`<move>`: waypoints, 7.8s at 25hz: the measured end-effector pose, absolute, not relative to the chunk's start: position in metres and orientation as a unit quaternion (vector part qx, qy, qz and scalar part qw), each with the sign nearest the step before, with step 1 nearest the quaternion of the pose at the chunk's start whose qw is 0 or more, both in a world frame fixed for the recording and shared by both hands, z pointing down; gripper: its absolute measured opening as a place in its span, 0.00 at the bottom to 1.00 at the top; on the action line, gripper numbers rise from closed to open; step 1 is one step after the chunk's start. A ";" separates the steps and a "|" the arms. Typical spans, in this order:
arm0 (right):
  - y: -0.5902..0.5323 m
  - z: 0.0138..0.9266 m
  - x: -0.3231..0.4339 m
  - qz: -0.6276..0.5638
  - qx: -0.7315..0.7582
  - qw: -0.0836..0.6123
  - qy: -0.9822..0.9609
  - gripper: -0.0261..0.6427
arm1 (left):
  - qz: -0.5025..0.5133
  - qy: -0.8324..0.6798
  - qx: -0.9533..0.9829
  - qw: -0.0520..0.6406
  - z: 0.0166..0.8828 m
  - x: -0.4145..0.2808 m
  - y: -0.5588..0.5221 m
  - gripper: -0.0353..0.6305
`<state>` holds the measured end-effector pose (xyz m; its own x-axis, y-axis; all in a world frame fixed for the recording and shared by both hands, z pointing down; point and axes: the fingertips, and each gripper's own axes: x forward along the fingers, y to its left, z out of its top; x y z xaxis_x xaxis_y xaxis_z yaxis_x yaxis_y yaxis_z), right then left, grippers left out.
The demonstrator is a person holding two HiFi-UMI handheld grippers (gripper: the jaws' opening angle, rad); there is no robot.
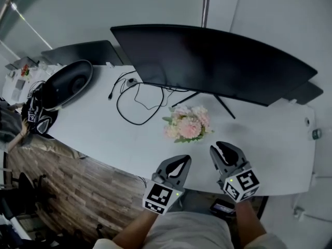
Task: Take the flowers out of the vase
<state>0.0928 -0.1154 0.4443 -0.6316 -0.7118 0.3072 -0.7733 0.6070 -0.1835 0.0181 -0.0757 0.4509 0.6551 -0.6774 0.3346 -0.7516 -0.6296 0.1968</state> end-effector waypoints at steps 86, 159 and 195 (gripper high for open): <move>-0.177 0.448 0.068 0.150 0.393 0.062 -0.905 0.14 | 0.194 -0.375 0.893 0.157 0.574 0.063 -0.146 0.36; -0.124 0.381 0.127 0.151 0.449 0.020 -0.881 0.11 | 0.133 -0.387 0.900 0.152 0.451 -0.019 -0.125 0.14; -0.119 0.374 0.122 0.155 0.452 -0.001 -0.878 0.11 | 0.114 -0.389 0.902 0.151 0.399 -0.020 -0.120 0.06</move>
